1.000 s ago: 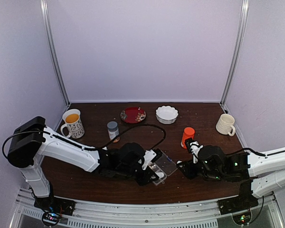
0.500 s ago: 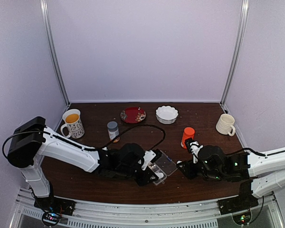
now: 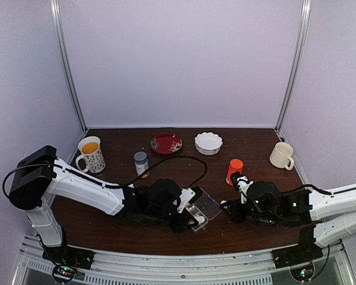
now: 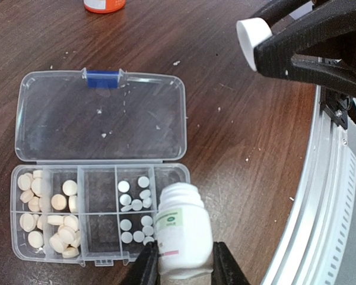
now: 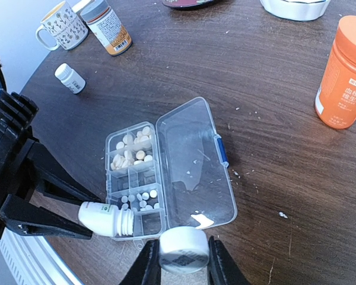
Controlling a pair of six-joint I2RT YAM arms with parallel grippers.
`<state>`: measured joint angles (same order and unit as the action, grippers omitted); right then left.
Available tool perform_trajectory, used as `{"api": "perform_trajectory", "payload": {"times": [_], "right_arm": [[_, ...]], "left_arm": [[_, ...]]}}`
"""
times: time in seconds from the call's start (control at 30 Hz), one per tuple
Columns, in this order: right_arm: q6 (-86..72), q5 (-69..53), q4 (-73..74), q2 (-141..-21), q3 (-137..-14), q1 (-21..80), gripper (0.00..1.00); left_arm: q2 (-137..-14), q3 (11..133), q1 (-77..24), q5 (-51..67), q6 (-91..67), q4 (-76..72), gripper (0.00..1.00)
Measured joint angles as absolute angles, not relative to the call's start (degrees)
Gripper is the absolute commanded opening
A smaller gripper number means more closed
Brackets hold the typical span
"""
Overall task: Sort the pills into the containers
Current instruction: Pour the pill into the compartment of the pill container.
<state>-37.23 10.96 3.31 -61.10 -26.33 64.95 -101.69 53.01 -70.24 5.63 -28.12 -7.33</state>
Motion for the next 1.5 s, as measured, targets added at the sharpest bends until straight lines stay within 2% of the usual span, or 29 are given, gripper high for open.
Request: {"api": "perform_trajectory", "payload": {"times": [1.5], "right_arm": [[-37.3, 11.0, 3.2, -60.5, -26.3, 64.9, 0.00]], "left_arm": [[-102.1, 56.8, -70.9, 4.7, -27.3, -1.2, 0.00]]}}
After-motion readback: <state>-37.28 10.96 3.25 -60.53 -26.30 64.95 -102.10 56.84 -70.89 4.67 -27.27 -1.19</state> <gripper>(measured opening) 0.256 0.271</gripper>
